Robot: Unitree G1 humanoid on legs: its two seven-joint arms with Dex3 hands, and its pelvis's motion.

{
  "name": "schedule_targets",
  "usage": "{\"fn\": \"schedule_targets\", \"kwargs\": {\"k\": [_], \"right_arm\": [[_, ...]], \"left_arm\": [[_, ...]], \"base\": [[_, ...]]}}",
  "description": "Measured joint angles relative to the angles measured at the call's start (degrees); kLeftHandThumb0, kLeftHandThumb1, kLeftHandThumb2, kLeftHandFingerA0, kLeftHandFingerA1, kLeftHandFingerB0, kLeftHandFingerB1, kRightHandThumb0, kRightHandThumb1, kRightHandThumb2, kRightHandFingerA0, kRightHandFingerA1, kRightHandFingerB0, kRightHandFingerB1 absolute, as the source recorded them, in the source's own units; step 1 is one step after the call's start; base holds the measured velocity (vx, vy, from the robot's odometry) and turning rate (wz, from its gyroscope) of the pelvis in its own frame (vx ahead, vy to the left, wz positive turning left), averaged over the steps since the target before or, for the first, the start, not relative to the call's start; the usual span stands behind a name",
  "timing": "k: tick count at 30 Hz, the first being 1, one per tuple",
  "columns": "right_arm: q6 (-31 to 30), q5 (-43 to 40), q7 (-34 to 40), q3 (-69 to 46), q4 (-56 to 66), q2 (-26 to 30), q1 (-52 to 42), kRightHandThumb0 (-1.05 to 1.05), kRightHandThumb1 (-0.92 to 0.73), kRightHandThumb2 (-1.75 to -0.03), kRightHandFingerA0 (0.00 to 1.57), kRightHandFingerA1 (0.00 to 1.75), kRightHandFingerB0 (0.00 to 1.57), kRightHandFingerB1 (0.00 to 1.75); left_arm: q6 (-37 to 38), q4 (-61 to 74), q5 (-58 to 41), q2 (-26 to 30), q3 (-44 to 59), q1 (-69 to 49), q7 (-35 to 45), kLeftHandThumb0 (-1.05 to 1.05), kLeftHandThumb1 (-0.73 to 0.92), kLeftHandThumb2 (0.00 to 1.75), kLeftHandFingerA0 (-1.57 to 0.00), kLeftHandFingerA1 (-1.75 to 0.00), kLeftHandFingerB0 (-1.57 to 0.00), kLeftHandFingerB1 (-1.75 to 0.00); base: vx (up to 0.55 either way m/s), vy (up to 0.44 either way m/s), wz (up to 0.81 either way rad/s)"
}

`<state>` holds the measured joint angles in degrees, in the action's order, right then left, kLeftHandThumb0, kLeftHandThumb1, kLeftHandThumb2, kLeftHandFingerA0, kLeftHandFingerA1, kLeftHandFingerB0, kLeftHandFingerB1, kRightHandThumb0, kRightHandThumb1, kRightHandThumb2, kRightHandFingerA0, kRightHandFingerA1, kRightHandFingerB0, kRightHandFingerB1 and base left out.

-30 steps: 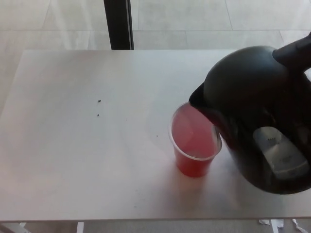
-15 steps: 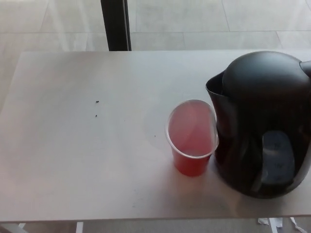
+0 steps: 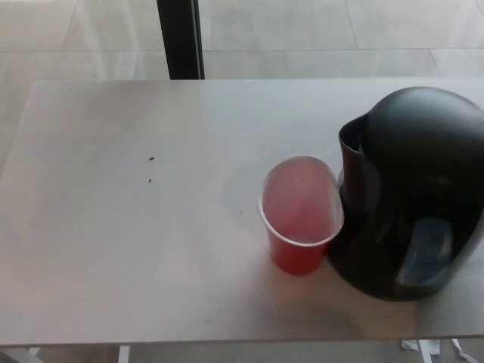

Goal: The robot uses its right hand to lift up a kettle kept on the middle of the desk by its handle and tilt it into a glass kept next to it to pour out water

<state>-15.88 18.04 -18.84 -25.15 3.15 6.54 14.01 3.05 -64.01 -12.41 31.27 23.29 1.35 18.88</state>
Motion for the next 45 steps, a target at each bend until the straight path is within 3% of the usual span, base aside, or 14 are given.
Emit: {"fn": "schedule_targets", "kwargs": {"k": [3, 4, 8, 18, 19, 20, 21, 22, 24, 25, 31, 38, 43, 45], "right_arm": [[0.0, -0.9, -1.8, 1.5, 0.0, 3.0, -0.9, -0.87, -0.42, -0.73, 0.0, 0.0, 0.0, 0.0], [0.0, -1.4, -2.5, 2.1, 0.1, 4.2, -1.2, -0.85, -0.46, -0.69, 0.0, 0.0, 0.0, 0.0], [0.0, -2.8, -4.9, 3.8, 0.9, 7.8, -2.6, -1.0, -0.51, -0.57, 0.0, 0.0, 0.0, 0.0], [-1.4, -8.2, -11.5, 4.4, 3.9, 15.0, -6.7, -0.9, -0.48, -0.56, 0.0, 0.0, 0.0, 0.0], [-1.6, -8.9, -12.1, 4.3, 4.2, 15.5, -7.2, -0.91, -0.49, -0.56, 0.0, 0.0, 0.0, 0.0], [-1.9, -9.6, -12.9, 4.1, 4.5, 16.0, -7.8, -0.9, -0.53, -0.92, 0.0, 0.21, 0.0, 0.01], [-2.2, -10.3, -13.5, 3.9, 4.8, 16.4, -8.3, -0.9, -0.54, -0.92, 0.0, 0.2, 0.0, 0.0], [-2.4, -10.8, -14.0, 3.7, 5.0, 16.7, -8.8, -0.9, -0.55, -0.92, 0.0, 0.23, 0.0, 0.0], [-3.3, -12.5, -15.6, 3.0, 5.9, 17.6, -10.1, -0.89, -0.57, -0.91, 0.0, 0.23, 0.0, 0.0], [-3.7, -13.3, -16.4, 2.6, 6.3, 18.1, -10.6, -0.81, -0.41, -0.67, 0.0, 0.0, 0.0, 0.0], [-5.6, -18.1, -19.6, -0.4, 8.9, 18.8, -14.1, -0.68, -0.4, -0.63, 0.0, 0.0, 0.0, 0.0], [-9.1, -23.4, -22.5, -1.4, 10.9, 20.8, -16.9, -0.89, -0.47, -0.71, 0.0, 0.0, 0.0, 0.0], [-12.2, -27.4, -24.4, -2.7, 9.6, 21.6, -16.6, -1.02, -0.54, -0.58, 0.0, 0.0, 0.0, 0.0], [-13.8, -29.1, -25.1, -3.5, 7.2, 23.0, -15.7, -0.94, -0.46, -0.74, 0.0, 0.0, 0.0, 0.0]], "left_arm": [[0.0, 0.0, 0.0, 0.0, 0.0, 0.0, 0.0, -0.74, 0.63, 1.0, -0.48, -0.58, -0.31, -0.51], [0.0, 0.0, 0.0, 0.0, 0.0, 0.0, 0.0, -0.74, 0.78, 0.63, -0.56, -0.47, -0.36, -0.38], [0.0, 0.0, 0.0, 0.0, 0.0, 0.0, 0.0, -0.73, 0.77, 0.63, -0.55, -0.46, -0.37, -0.38], [0.0, 0.0, 0.0, -0.1, 0.0, 0.0, 0.0, -0.72, 0.77, 0.64, -0.55, -0.47, -0.38, -0.39], [0.0, 0.0, 0.0, -0.1, 0.0, 0.0, 0.0, -0.72, 0.61, 1.0, -0.47, -0.59, -0.3, -0.51], [0.0, -0.1, 0.0, -0.1, 0.0, 0.0, 0.0, -0.72, 0.78, 0.63, -0.54, -0.47, -0.39, -0.39], [0.0, -0.1, 0.0, -0.1, 0.0, 0.0, 0.0, -0.72, 0.77, 0.63, -0.54, -0.47, -0.39, -0.39], [0.0, -0.1, 0.0, -0.1, 0.0, 0.0, 0.0, -0.71, 0.61, 1.0, -0.48, -0.58, -0.33, -0.52], [0.0, -0.1, 0.0, -0.1, 0.0, 0.0, 0.0, -0.76, 0.64, 1.01, -0.48, -0.58, -0.34, -0.52], [0.0, -0.1, 0.0, -0.1, 0.0, 0.0, 0.0, -0.71, 0.77, 0.63, -0.56, -0.47, -0.41, -0.39], [0.0, -0.3, 0.0, -0.2, 0.1, 0.0, -0.1, -0.64, 0.76, 0.63, -0.58, -0.49, -0.52, -0.43], [0.0, -1.2, -0.1, -0.6, 0.6, 0.1, -0.1, -0.63, 0.71, 0.62, -0.59, -0.48, -0.55, -0.43], [0.0, -1.8, -0.1, -0.8, 0.6, -0.1, -0.1, -0.58, 0.75, 0.63, -0.59, -0.48, -0.52, -0.43], [0.3, -2.0, -0.1, -0.8, 0.7, -0.1, -0.1, -0.58, 0.75, 0.62, -0.6, -0.5, -0.54, -0.44]], "base": [[0.0, 0.0, 0.0], [0.0, 0.0, 0.0], [0.0, 0.0, 0.0], [0.0, 0.0, 0.0], [0.0, 0.0, 0.0], [0.0, 0.0, 0.0], [0.0, 0.0, 0.0], [0.0, 0.0, 0.0], [0.0, 0.0, 0.0], [0.0, 0.0, 0.0], [0.0, 0.0, 0.0], [0.0, 0.0, 0.0], [0.0, 0.0, 0.0], [0.0, 0.0, 0.0]]}}
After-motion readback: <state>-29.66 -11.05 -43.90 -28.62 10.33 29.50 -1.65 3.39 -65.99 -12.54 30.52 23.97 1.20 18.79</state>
